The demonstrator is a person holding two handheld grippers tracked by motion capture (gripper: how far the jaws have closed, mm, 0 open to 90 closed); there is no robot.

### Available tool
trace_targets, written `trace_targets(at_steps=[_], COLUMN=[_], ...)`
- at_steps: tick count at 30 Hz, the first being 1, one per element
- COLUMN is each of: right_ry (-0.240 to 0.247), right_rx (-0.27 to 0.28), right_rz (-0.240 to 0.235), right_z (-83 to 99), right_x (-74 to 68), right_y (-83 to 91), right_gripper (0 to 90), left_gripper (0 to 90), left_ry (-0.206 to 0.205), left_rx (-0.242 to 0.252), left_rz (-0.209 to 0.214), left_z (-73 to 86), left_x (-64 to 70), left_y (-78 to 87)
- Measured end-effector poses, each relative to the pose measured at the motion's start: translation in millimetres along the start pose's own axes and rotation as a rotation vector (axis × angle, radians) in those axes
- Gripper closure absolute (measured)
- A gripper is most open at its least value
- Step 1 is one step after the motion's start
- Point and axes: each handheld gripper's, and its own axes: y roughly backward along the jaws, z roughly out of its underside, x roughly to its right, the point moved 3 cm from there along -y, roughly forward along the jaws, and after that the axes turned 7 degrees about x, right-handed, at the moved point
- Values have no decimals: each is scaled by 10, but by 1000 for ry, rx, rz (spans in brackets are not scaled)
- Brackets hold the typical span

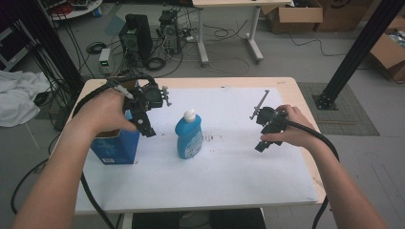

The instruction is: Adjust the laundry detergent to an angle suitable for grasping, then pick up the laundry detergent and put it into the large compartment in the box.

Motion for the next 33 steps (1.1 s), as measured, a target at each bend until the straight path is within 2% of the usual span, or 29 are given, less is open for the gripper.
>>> trace_targets(at_steps=[8,18,33], right_ry=[-3,-8,-7], right_rx=[13,16,24], right_rz=[5,-2,6], right_z=[23,71,104], right_x=[20,49,42], right_y=[59,28,74], right_gripper=[207,202,201], left_gripper=[137,137,139], left_ry=[-2,-1,32], left_rx=[-12,-22,3], left_rz=[-7,-11,-22], left_z=[-27,-15,-18], left_x=[-9,2,5], left_y=[8,14,107])
